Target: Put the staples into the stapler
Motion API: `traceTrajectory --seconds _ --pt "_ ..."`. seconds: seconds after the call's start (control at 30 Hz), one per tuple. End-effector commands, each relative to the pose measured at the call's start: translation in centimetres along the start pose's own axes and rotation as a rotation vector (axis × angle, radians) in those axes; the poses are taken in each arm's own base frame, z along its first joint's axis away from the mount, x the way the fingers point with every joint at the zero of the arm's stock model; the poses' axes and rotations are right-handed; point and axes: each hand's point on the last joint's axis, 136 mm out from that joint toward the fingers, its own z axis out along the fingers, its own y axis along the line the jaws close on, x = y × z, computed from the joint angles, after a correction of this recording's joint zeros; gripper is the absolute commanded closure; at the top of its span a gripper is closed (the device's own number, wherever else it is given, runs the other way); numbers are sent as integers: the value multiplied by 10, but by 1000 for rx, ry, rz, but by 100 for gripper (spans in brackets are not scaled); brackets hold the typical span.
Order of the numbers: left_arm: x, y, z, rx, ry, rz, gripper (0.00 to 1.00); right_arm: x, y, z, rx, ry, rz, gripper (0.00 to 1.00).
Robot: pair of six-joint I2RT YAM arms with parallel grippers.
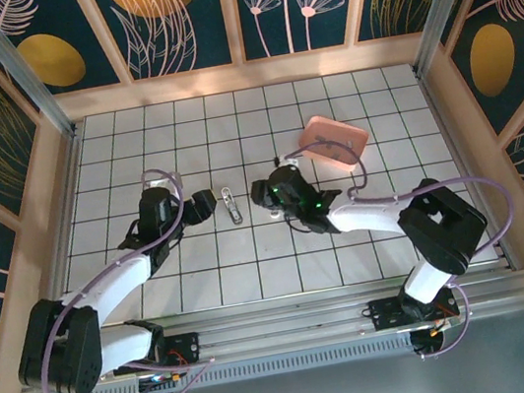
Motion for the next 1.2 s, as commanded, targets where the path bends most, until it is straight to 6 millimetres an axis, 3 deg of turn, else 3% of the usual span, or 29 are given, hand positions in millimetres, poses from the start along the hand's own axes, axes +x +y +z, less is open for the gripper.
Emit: traceTrajectory --seconds 0.0,0.1,0.5,0.83,1.17 --pt "2 -13 10 80 6 1 25 17 -23 -6 -5 112 24 48" --pt "7 -16 20 112 31 -19 24 13 -36 -2 -37 123 65 45" --pt "35 -25 47 206 113 -67 26 -1 -49 1 -266 64 220 46" --pt "47 -15 57 169 136 -52 26 7 -54 20 -247 107 207 46" --pt "54 -19 70 201 158 -64 26 8 -49 37 -262 130 190 47"
